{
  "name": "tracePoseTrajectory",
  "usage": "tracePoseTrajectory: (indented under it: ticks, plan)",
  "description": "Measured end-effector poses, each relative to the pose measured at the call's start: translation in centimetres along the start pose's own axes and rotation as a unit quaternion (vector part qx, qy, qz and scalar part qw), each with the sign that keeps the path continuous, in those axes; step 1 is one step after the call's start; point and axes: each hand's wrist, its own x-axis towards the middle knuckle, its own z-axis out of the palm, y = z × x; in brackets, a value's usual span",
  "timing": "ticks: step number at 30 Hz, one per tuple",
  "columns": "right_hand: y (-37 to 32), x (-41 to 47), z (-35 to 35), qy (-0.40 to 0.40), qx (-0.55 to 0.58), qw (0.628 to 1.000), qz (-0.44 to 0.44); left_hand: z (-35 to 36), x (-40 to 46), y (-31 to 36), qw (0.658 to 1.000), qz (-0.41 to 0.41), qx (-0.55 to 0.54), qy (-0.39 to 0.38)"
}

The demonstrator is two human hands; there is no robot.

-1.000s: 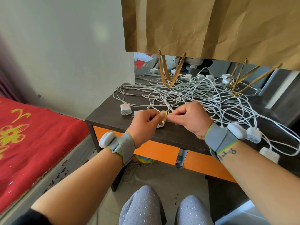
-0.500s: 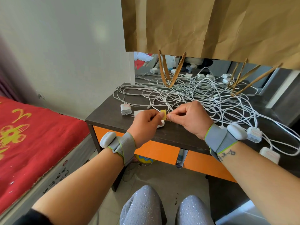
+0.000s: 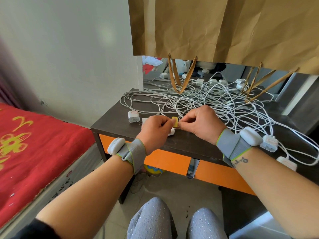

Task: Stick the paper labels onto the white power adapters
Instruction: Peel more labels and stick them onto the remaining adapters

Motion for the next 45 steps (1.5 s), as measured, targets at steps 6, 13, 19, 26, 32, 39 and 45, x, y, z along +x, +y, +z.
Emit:
tracePoseTrajectory:
  ticks: [6,13,19,26,32,39,45]
  plan:
    - [-0.3,0.5,0.1,-0.011,0.019,1.000,0.015,-0.1,0.1,0.6,1.000,-0.016,0.007,-0.007]
    - [0.0,0.5,0.7,0.014,0.059,0.998,0.034,-0.1,-0.2,0.5,1.000,-0.002,0.017,-0.008]
    - [0.3,0.3,0.9,0.015,0.212,0.973,0.084,-0.4,-0.3,0.0,0.999,0.020,-0.026,-0.002]
    - [0.9,-0.1,0.9,0.033,0.327,0.933,0.145,-1.1,-0.1,-1.6,0.987,-0.037,-0.146,0.054]
    - [1.2,-0.3,0.8,0.022,0.311,0.942,0.123,-1.8,0.1,-2.5,0.989,-0.071,-0.110,0.072]
    - [0.9,-0.7,1.1,0.027,0.230,0.971,0.057,-1.2,-0.3,-1.2,0.989,-0.003,-0.145,0.036]
    - [1.1,-0.8,1.2,0.028,0.245,0.967,0.062,-0.6,-0.3,-1.0,0.988,0.011,-0.150,0.041]
